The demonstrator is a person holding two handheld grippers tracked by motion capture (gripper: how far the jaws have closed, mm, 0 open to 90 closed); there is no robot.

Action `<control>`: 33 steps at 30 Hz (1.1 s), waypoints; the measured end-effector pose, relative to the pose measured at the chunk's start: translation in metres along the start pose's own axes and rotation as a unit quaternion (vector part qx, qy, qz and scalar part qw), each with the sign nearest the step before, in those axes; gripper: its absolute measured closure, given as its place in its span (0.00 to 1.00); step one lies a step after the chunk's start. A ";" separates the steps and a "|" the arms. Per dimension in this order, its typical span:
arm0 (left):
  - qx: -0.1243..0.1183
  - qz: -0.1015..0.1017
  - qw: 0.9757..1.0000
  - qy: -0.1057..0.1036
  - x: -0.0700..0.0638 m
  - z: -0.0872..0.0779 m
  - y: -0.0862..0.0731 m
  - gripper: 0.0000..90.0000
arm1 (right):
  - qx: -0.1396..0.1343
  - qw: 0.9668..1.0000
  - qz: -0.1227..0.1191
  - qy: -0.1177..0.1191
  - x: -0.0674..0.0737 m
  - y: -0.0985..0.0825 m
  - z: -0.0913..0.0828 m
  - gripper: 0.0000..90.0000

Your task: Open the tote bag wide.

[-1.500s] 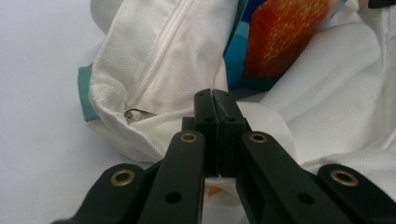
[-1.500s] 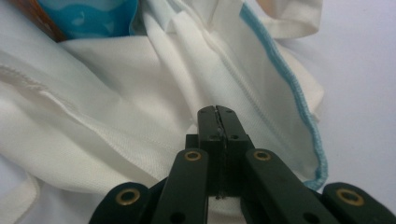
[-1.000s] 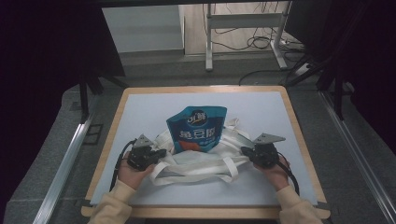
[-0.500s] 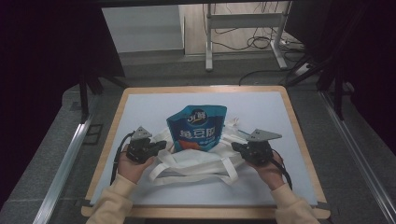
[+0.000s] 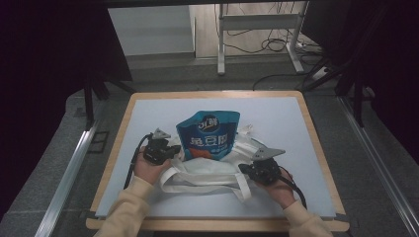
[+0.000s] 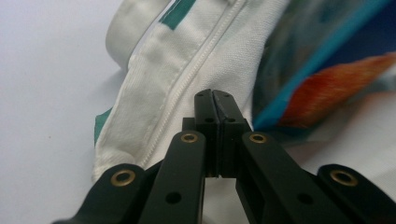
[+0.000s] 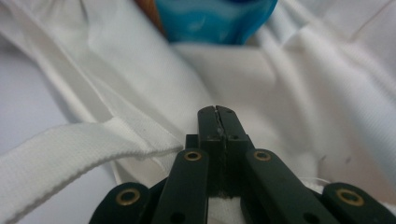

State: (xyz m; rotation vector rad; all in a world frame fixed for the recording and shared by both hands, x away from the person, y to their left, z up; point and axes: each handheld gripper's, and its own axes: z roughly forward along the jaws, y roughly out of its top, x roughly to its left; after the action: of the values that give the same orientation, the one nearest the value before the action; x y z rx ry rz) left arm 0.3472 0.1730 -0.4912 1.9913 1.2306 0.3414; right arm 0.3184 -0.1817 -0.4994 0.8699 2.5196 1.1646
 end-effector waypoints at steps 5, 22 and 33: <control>-0.001 -0.009 1.000 -0.002 0.003 0.005 0.001 1.00 | 0.019 1.000 -0.007 0.004 0.005 -0.011 0.003 0.99; -0.021 -0.010 1.000 -0.012 0.002 -0.009 0.001 0.99 | 0.007 1.000 -0.005 0.002 0.007 -0.012 -0.001 0.99; -0.036 0.007 0.999 -0.023 -0.008 -0.035 -0.008 0.99 | -0.048 0.999 0.016 -0.019 -0.014 0.016 -0.023 0.99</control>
State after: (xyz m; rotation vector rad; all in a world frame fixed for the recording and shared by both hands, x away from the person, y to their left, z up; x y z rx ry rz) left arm 0.3175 0.1842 -0.4720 1.9372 1.1602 0.3393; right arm 0.3262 -0.1958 -0.4726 0.9010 2.4064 1.2564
